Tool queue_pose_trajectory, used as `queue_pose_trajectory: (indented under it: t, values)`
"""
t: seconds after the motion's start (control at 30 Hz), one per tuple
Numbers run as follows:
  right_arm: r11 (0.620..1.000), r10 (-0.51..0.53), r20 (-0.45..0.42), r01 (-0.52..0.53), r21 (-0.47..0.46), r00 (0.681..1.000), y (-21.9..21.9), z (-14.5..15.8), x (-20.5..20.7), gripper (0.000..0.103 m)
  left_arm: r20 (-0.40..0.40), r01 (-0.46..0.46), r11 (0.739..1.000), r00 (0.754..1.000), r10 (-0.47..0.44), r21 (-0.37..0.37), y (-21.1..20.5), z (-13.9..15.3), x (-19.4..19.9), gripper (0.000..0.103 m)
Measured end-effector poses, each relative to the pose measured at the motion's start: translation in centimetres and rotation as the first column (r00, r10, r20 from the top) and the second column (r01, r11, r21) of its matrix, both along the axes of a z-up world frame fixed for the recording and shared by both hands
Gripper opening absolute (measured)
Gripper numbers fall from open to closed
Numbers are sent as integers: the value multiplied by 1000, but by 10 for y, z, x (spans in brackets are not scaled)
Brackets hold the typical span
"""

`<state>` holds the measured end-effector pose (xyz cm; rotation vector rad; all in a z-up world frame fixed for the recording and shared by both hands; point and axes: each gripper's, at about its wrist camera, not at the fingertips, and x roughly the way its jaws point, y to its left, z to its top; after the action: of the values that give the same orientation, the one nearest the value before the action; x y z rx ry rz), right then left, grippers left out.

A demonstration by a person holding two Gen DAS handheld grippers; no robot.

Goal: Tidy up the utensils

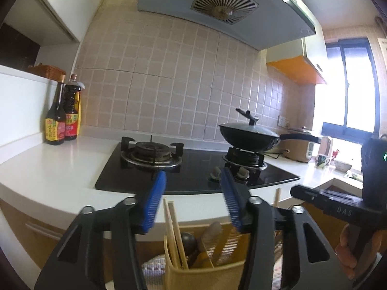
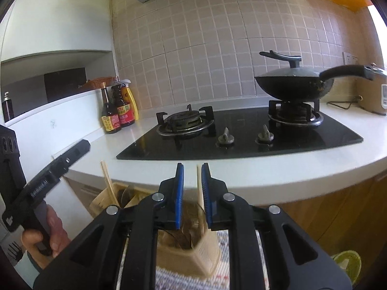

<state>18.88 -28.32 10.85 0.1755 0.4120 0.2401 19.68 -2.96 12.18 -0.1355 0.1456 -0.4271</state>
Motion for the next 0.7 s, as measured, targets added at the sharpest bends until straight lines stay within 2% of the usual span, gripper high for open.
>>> queue_pose_trajectory:
  t: [0.1,0.23,0.27,0.4,0.5,0.7]
  values:
    - [1000,2,-23,-1,16,1000,-5,-4,-21,26,-5,9,1000,1000,-9,-2,4,2,-20,58]
    - [999,0,-56,2,36,998,-7,-16,-53,40,-29,27,999,999,-28,-18,9,0,-48,74]
    - [999,3,-63,0,43,998,-6,-19,-59,45,-37,30,999,999,-31,-21,10,-3,-58,75]
    - [1000,7,-89,-5,27,996,4,-38,-87,56,-63,25,1000,998,-26,-16,7,-16,-91,83]
    - [1000,-2,-92,2,-6,996,14,-52,-109,61,-78,-11,1000,997,10,-5,5,-32,-116,87]
    - [995,-69,-38,65,-81,997,26,-68,-137,63,-118,-91,996,989,92,12,-3,-65,-144,89]
